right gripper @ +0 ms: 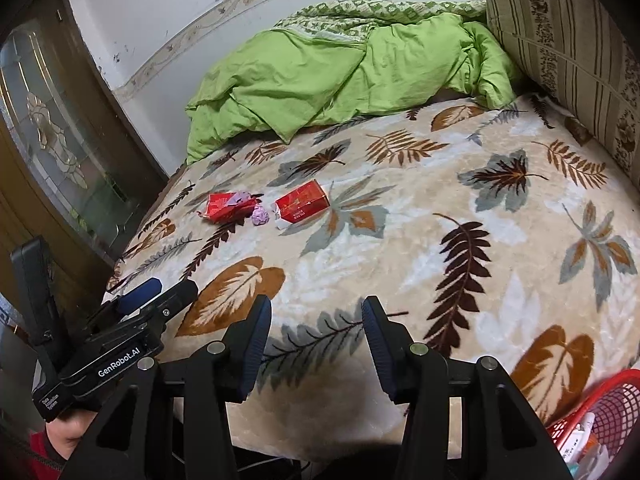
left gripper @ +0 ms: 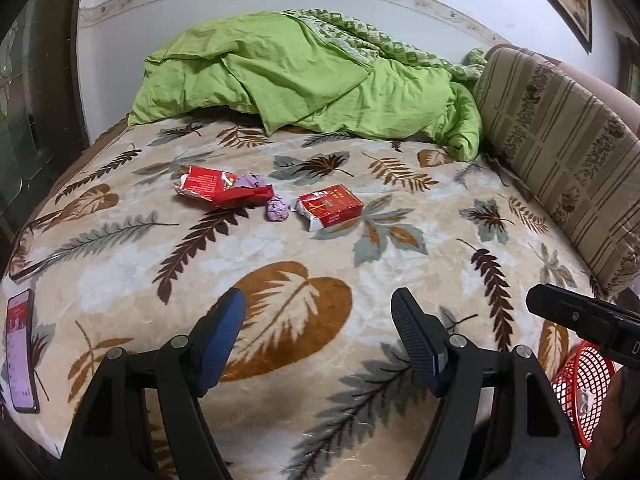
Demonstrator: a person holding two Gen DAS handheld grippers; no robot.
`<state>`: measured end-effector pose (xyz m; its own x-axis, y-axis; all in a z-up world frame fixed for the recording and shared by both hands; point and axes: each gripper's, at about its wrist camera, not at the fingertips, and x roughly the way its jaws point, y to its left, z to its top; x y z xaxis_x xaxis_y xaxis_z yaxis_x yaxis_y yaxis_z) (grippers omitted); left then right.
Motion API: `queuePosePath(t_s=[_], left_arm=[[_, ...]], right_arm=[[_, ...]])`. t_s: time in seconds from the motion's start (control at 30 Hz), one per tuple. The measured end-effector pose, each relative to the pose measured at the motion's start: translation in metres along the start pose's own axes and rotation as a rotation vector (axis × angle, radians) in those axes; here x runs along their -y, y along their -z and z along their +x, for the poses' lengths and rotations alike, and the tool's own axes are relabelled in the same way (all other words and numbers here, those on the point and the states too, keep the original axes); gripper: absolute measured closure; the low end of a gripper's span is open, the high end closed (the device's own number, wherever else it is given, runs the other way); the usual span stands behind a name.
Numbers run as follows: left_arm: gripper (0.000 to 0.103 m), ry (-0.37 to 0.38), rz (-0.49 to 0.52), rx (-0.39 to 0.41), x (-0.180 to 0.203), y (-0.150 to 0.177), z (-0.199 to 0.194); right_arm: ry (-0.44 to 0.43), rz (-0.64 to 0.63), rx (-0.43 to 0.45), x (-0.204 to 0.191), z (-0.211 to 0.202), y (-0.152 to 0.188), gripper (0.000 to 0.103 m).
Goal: Collect trash
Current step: 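Grasp the purple-red snack wrapper on the bed with the left tool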
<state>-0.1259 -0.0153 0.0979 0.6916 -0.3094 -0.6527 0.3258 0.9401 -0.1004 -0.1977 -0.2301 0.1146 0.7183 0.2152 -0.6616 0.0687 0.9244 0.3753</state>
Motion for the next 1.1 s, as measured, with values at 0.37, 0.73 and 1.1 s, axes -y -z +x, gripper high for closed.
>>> queuePosePath(t_s=[0.37,0.73,1.1], left_arm=[[0.029,-0.017,-0.018,-0.021,-0.013,0.0,0.016],[0.029,-0.036,-0.056,-0.021,-0.051,-0.021,0.035],[0.029,-0.062,-0.052,-0.069,-0.07,-0.095,0.131]], right_arm=[[0.006,0.003,-0.041,-0.001,0.029,-0.002,0.052],[0.003,0.027,-0.063,-0.002,0.067,-0.007,0.052],[-0.047,0.06,-0.006,0.004,0.061,-0.006,0.052]])
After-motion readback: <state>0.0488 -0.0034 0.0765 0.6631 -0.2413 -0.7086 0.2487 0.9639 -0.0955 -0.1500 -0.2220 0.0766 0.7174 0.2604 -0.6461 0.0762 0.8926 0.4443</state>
